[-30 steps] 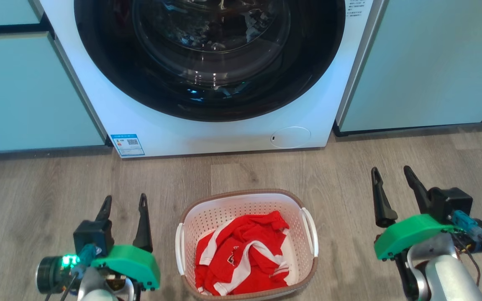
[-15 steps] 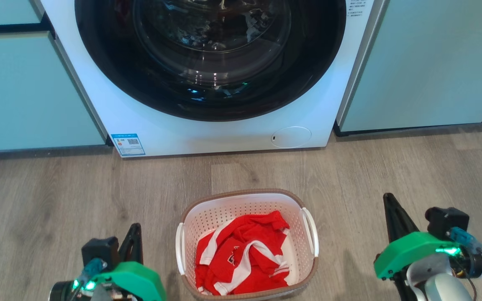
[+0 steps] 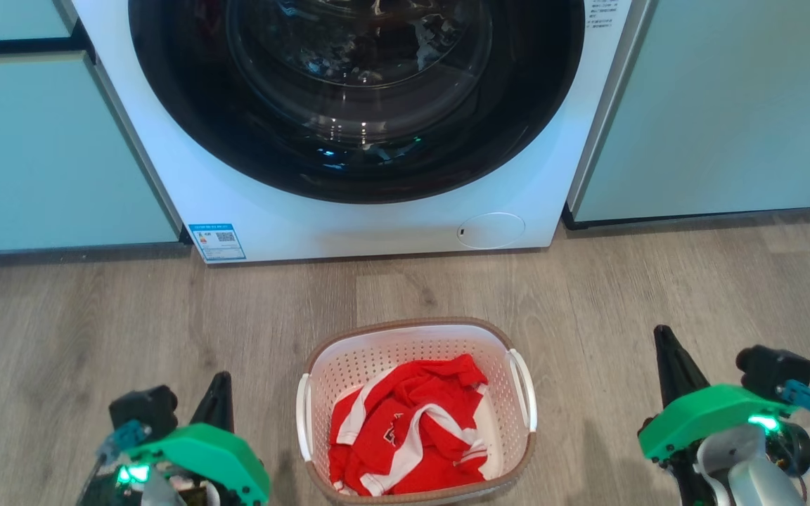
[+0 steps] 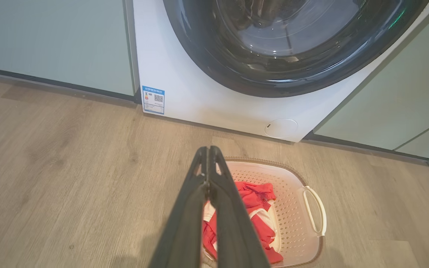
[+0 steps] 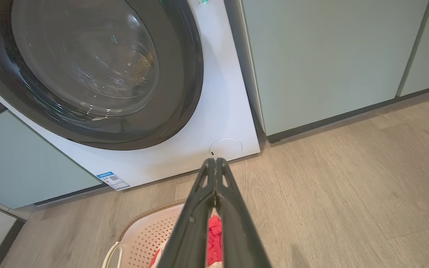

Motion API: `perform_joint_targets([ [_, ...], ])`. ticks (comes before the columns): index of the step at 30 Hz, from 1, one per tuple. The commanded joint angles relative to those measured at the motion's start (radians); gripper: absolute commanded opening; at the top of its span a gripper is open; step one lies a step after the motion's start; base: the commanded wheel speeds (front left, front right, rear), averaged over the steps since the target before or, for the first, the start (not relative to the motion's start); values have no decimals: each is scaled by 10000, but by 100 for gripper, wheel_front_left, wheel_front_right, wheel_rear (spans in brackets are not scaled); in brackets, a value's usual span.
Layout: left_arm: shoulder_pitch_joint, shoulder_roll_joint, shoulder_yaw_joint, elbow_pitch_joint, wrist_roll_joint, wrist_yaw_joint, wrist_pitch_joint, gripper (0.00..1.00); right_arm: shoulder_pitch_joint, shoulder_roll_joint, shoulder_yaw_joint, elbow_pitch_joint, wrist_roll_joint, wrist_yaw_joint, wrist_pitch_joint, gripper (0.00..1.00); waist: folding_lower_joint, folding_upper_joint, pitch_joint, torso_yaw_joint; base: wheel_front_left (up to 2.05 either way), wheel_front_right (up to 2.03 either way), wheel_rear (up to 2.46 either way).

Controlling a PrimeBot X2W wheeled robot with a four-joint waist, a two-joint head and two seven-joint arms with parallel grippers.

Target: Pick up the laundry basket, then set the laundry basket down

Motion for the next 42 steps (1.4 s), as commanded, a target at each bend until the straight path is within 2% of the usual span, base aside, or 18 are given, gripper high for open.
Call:
perform_joint_targets([
  [1, -490, 26, 365, -254, -185, -76, 10, 0, -441, -29, -42, -320, 238, 3, 35, 0, 0, 0, 1, 3, 0, 0, 0],
  [42, -811, -829, 2447, 292, -3986, -1863, 835, 0, -577, -28, -572, -279, 4815, 7, 869, 0, 0, 1, 26, 124, 0, 0, 0],
])
